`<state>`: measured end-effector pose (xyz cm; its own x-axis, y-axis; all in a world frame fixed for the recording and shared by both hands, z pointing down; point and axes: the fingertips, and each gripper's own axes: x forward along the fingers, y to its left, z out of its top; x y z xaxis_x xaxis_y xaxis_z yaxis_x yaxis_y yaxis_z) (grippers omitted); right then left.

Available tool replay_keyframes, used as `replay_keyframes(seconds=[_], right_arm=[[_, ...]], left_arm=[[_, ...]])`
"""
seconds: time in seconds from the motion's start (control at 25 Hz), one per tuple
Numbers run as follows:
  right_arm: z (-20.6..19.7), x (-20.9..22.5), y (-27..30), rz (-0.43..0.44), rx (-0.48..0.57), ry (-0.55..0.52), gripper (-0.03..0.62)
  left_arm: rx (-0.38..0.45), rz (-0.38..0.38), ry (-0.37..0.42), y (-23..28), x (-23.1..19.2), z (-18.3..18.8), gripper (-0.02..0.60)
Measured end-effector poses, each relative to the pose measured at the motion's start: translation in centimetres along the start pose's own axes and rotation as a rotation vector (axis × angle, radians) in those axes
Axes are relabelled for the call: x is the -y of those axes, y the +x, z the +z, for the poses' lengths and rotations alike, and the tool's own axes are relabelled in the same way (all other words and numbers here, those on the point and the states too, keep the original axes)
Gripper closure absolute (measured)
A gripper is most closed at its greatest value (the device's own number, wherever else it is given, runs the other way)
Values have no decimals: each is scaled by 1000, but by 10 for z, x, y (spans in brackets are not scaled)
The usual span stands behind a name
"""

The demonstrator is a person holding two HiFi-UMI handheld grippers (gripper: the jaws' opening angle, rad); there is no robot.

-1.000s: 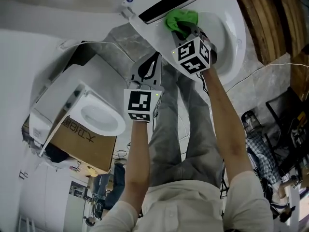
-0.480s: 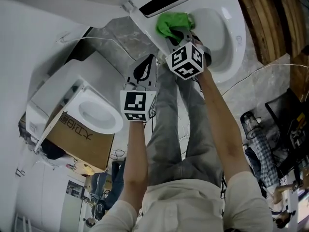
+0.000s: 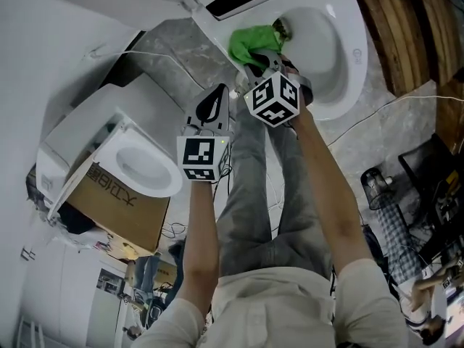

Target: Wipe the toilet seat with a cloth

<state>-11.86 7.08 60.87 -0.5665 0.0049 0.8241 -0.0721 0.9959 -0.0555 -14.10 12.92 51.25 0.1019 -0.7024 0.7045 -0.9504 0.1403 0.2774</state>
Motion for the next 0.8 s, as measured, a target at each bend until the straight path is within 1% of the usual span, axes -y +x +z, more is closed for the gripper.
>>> replay_keyframes(seconds=[0.32, 0.8], right_arm=[[-22, -24, -13, 26, -11, 8, 545], [-60, -48, -34, 50, -36, 44, 545]], left_arm=[[1, 22, -12, -8, 3, -5, 569], [-23, -9, 16, -11, 32, -13, 569]])
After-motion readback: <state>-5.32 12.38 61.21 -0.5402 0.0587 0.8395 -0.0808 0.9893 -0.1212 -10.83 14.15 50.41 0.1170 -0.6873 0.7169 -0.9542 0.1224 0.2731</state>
